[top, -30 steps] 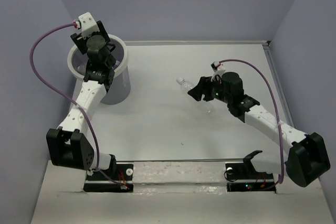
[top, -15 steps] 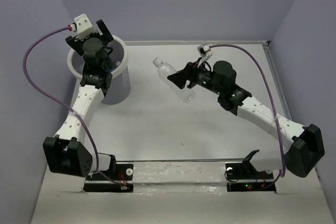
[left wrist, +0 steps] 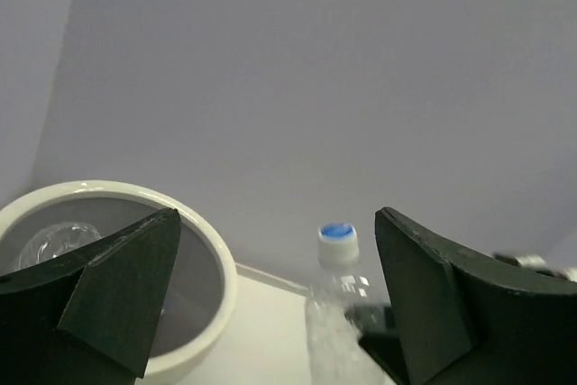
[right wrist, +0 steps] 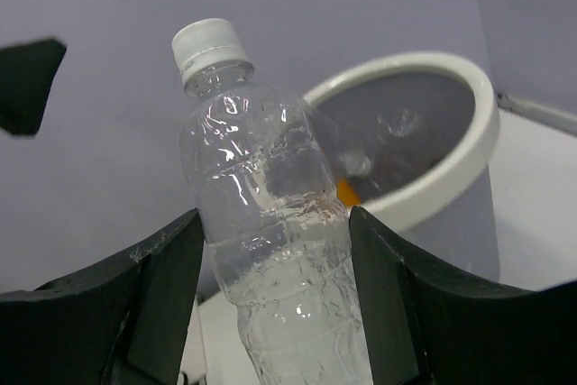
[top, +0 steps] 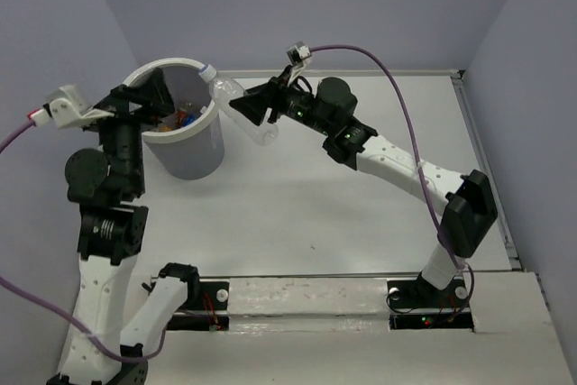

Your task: Put the plastic bottles in the bin

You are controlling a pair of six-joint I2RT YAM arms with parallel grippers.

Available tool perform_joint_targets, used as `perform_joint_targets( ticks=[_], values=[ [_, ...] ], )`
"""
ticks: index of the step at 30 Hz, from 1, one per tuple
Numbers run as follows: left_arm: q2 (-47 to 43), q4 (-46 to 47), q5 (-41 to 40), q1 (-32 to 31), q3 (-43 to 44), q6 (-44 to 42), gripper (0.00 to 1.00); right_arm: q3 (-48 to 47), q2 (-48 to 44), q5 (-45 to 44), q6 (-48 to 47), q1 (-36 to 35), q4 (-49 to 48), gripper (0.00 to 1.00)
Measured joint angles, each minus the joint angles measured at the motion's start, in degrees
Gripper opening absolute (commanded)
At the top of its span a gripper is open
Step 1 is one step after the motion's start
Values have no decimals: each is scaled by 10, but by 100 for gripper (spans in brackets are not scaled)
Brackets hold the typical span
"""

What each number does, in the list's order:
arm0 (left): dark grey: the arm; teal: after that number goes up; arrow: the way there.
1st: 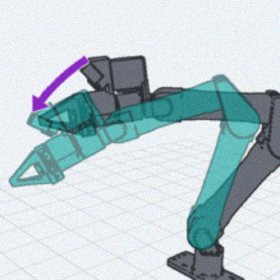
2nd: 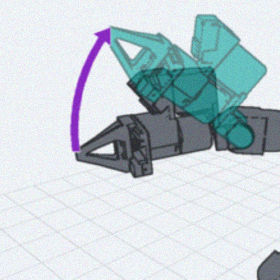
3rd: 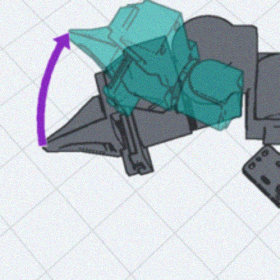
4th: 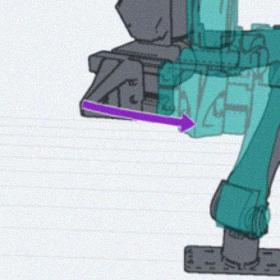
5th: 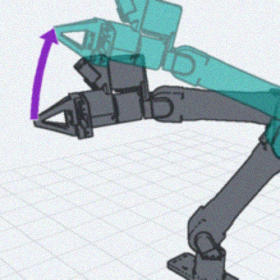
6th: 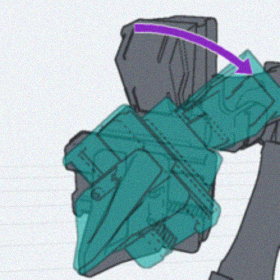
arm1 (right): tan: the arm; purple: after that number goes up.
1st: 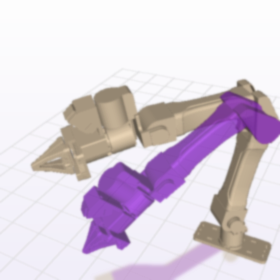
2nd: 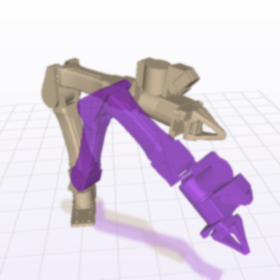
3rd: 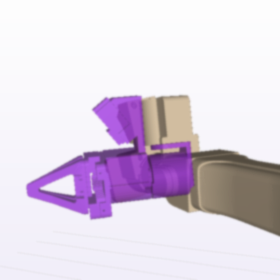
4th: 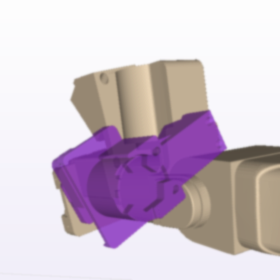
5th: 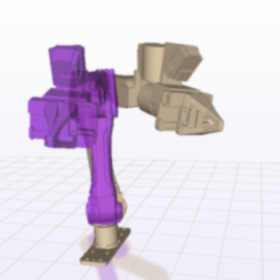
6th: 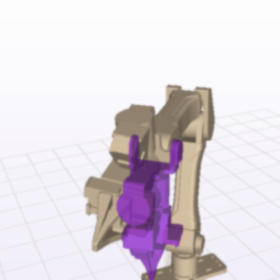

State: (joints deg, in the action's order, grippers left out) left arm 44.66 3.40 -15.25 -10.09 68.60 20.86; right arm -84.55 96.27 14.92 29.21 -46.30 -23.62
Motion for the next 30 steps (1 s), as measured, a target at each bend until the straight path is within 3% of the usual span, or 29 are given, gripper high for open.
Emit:
perform_joint_targets(
  ticks=[6, 15, 18, 23, 30],
  values=[
    [-143, -47, 85, 0, -6, 43, 99, -203, 132, 0, 19, -18, -53, 39],
    [-152, -92, 158, 0, 2, 49, 99, -548, 390, -25, 0, -64, -69, 39],
    [-156, -103, 156, -4, 2, 45, 99, -603, 454, -36, -4, -69, -71, 38],
    [-159, -108, 152, -18, 2, 39, 99, -612, 513, -61, -21, -70, -66, 39],
    [-159, -108, 152, -19, 2, 38, 99, -599, 518, -65, -38, -70, -72, 81]
  ],
)
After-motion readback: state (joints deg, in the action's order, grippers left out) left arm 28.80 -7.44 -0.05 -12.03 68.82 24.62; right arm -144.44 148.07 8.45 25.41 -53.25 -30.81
